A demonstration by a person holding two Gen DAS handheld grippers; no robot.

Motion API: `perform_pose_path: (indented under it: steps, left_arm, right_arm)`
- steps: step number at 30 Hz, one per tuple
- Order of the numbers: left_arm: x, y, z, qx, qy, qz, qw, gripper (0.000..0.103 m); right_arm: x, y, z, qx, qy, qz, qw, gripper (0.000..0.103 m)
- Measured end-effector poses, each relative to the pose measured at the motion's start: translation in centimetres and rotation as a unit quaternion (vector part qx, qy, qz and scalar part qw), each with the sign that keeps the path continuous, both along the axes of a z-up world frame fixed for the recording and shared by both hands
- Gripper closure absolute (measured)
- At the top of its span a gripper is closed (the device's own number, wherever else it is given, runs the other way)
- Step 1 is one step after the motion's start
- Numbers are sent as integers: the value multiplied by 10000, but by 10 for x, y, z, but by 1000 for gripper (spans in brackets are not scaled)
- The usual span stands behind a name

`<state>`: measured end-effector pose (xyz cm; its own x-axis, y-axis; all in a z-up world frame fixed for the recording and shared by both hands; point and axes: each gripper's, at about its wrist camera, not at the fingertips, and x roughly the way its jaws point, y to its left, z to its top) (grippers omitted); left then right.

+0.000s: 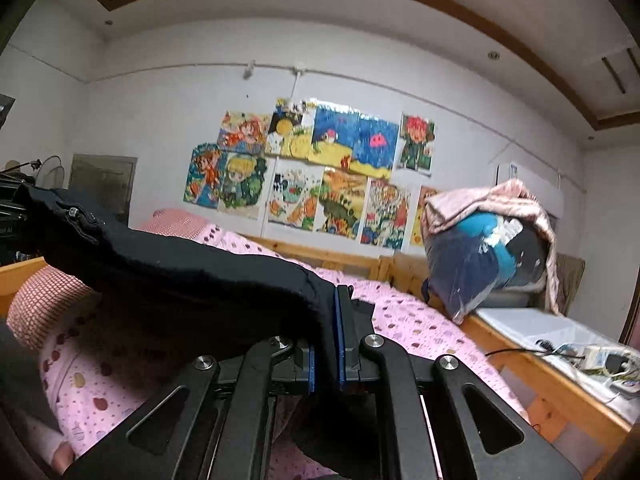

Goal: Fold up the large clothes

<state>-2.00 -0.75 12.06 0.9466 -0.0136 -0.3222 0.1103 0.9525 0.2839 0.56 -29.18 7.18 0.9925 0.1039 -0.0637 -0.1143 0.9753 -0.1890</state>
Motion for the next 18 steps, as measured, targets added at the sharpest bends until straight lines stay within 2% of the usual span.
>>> perform_pose_path:
  steps: [4, 8, 14, 18]
  left_arm:
    - [-11, -6, 11, 103, -74, -90, 9999, 93]
    - [-8, -7, 12, 95, -78, -88, 9999, 93]
    - [11, 0, 24, -186, -83, -57, 9998, 93]
    - [35, 0, 36, -33, -262, -28, 9996, 93]
  right_arm:
    - [-29, -3, 13, 13, -183, -7, 9998, 96]
    - [-40, 0, 20, 9, -274, -77, 9996, 96]
    - [-27, 9, 24, -132, -248, -124, 9995, 96]
    - [-5, 17, 35, -405, -361, -226, 9983, 96]
